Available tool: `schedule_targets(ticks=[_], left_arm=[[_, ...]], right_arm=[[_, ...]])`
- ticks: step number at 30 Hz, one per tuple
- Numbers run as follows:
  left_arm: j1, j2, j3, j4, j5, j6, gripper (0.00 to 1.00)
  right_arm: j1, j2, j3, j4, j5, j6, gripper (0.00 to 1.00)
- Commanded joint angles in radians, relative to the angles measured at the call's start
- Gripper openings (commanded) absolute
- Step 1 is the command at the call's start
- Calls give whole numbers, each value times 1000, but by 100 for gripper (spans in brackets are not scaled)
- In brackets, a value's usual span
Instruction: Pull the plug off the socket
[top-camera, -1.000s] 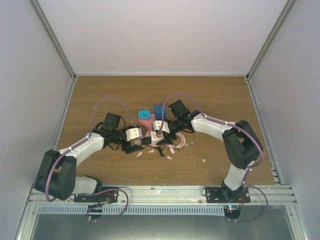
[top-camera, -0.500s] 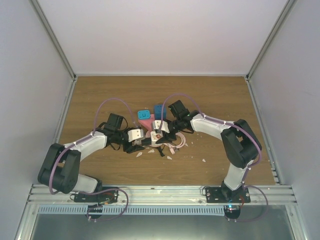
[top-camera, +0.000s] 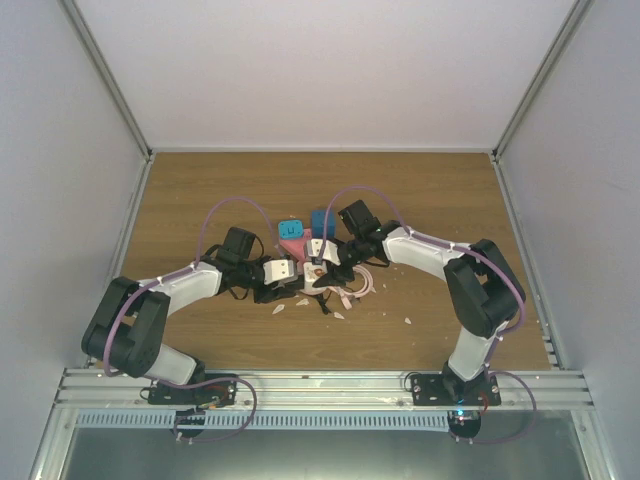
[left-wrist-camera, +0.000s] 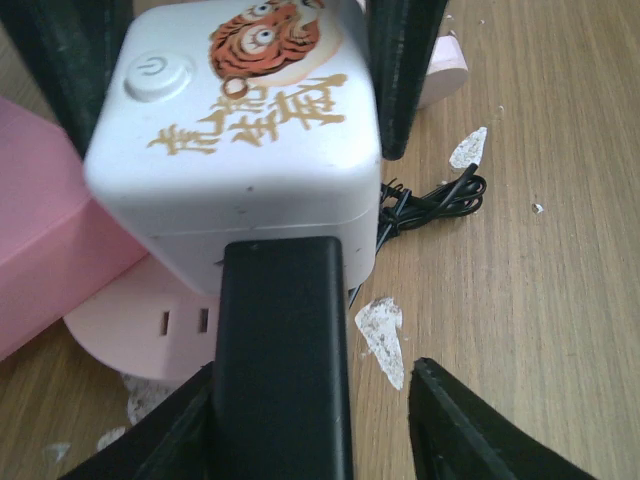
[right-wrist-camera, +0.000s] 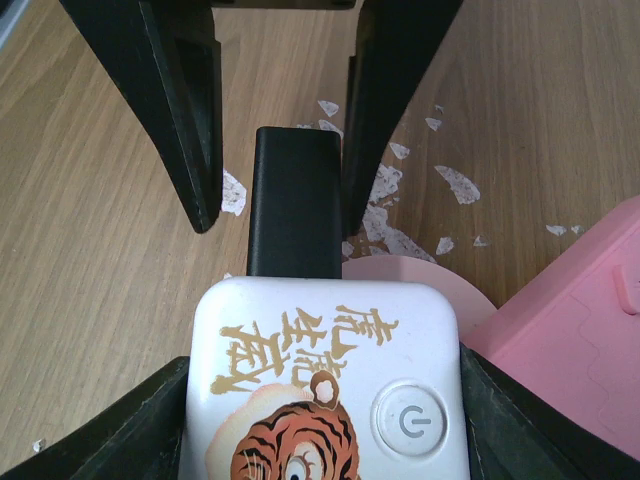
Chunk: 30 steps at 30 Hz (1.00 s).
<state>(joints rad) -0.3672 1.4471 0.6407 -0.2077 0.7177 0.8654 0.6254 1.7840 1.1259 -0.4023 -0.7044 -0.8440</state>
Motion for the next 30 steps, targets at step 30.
schedule_targets(ticks=[30], left_arm=[[79,36,73,-112,-5,128,14]], right_arm=[[-89,32,11,-147,101,24,6]])
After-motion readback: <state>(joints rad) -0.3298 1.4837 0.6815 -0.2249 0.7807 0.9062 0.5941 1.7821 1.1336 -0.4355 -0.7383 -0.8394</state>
